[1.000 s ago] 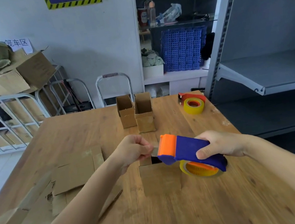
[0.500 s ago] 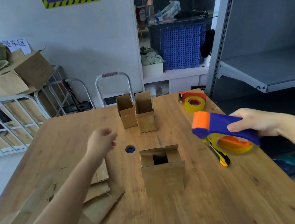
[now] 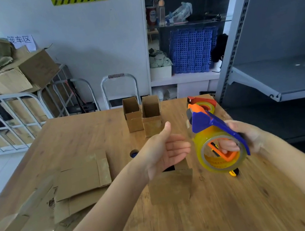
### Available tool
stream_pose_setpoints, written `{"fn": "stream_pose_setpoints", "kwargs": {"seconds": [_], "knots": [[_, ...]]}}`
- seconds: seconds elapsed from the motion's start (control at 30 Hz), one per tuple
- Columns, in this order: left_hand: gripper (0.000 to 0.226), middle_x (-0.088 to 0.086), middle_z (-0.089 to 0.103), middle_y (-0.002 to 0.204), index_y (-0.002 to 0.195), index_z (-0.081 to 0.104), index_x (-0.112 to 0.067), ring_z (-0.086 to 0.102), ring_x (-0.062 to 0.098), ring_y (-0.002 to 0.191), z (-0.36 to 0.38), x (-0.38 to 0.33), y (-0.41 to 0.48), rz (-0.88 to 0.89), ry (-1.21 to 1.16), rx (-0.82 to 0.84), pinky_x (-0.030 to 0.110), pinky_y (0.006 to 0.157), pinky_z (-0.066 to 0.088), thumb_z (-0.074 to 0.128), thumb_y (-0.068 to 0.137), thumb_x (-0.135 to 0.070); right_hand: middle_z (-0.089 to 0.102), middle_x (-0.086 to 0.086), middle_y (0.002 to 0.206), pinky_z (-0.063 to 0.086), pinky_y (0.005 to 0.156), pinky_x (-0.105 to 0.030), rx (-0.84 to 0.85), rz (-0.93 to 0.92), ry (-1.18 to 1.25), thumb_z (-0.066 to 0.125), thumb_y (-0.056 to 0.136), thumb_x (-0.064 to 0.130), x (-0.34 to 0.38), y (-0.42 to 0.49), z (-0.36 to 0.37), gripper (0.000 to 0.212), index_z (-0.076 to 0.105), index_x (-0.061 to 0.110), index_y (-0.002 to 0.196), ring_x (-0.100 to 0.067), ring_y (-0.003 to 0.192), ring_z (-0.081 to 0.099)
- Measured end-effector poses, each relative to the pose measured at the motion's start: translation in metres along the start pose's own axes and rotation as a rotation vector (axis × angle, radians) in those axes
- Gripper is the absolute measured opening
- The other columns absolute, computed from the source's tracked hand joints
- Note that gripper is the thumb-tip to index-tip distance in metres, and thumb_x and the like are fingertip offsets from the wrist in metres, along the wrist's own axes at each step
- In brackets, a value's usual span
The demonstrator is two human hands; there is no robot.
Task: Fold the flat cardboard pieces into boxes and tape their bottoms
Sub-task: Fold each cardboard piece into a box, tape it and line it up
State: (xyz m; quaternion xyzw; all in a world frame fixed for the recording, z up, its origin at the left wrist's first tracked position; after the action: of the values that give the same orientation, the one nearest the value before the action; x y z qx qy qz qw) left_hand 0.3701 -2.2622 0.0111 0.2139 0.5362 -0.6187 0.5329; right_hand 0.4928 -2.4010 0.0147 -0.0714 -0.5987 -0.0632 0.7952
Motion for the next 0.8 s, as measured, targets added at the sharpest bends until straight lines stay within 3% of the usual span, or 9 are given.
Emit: {"fn": "stream_pose_setpoints", "kwargs": {"seconds": [0.1,0.2,0.3,0.37,0.47,0.53,0.63,0.8], "knots": [[0.059,0.012,0.071,0.084,0.11,0.06,-0.001,0.07,0.019,0.074,0.008,-0.004,-0.005,-0.043,-0.104,0.081,0.027,0.066,0.057,0.037,0.097,-0.054,0.059,0.0,0.054,0.05,0.06,-0.027,0.03,-0.031,0.072,0.071,0.082,0.047,-0.006,0.002,0.003,0.041,0.065,0.007,0.089,-0.009,0.045,0.054],[0.057,0.009,0.068,0.08,0.111,0.06,-0.002,0.068,0.017,0.07,0.017,-0.003,-0.01,-0.051,-0.06,0.101,0.026,0.063,0.056,0.04,0.097,-0.054,0.059,0.0,0.055,0.049,0.058,-0.026,0.029,-0.034,0.079,0.071,0.082,0.048,-0.01,0.002,0.004,0.04,0.066,0.009,0.089,-0.009,0.046,0.054],[0.044,0.002,0.064,0.081,0.108,0.061,-0.01,0.062,0.01,0.071,0.014,-0.014,-0.013,0.173,0.166,-0.043,0.022,0.065,0.053,0.044,0.097,-0.049,0.062,0.001,0.059,0.051,0.061,-0.026,0.056,-0.039,0.102,0.068,0.085,0.047,-0.013,0.002,0.006,0.037,0.067,0.011,0.095,-0.008,0.048,0.056],[0.037,-0.004,0.064,0.094,0.116,0.058,-0.016,0.062,0.005,0.083,0.014,-0.03,-0.022,0.418,0.396,-0.117,0.019,0.073,0.053,0.056,0.092,-0.044,0.062,0.0,0.059,0.051,0.061,-0.026,0.057,-0.046,0.122,0.067,0.086,0.046,-0.016,0.002,0.004,0.039,0.065,0.008,0.094,-0.009,0.048,0.056],[0.066,-0.009,0.058,0.115,0.129,0.047,-0.021,0.058,0.006,0.104,0.021,-0.042,-0.029,0.611,0.711,-0.103,0.015,0.084,0.051,0.08,0.073,-0.033,0.063,0.0,0.06,0.051,0.063,-0.026,0.078,-0.049,0.15,0.066,0.087,0.045,-0.022,0.002,0.006,0.039,0.062,0.006,0.092,-0.009,0.05,0.057],[0.066,-0.007,0.059,0.112,0.129,0.047,-0.02,0.059,0.005,0.099,0.019,-0.044,-0.029,0.653,0.809,-0.162,0.015,0.08,0.053,0.083,0.073,-0.022,0.064,0.001,0.064,0.05,0.064,-0.026,0.121,-0.052,0.17,0.062,0.091,0.044,-0.026,0.003,0.011,0.036,0.063,0.008,0.096,-0.008,0.053,0.059],[0.045,-0.008,0.061,0.101,0.12,0.052,-0.018,0.062,0.008,0.088,0.014,-0.046,-0.031,0.695,0.902,-0.267,0.015,0.073,0.054,0.073,0.081,-0.011,0.064,0.002,0.063,0.046,0.062,-0.028,0.117,-0.042,0.147,0.061,0.09,0.046,-0.032,0.005,0.012,0.034,0.067,0.012,0.095,-0.008,0.052,0.058],[0.046,-0.01,0.059,0.107,0.123,0.049,-0.017,0.059,0.009,0.098,0.021,-0.035,-0.032,0.645,0.934,-0.173,0.012,0.079,0.049,0.071,0.082,-0.016,0.059,-0.002,0.054,0.04,0.058,-0.032,0.074,-0.014,0.032,0.07,0.082,0.052,-0.035,0.006,0.017,0.052,0.053,0.002,0.084,-0.011,0.046,0.052]]}}
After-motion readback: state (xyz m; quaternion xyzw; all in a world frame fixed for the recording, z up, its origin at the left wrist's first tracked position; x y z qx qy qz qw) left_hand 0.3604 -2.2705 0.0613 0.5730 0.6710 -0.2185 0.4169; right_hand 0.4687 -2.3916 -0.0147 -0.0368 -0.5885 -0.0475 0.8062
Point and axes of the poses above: each hand's wrist, its own y-axis towards the middle knuckle, its own z-axis out of the palm, x = y × z, the point moved 7 cm from there along y, towards the middle knuckle
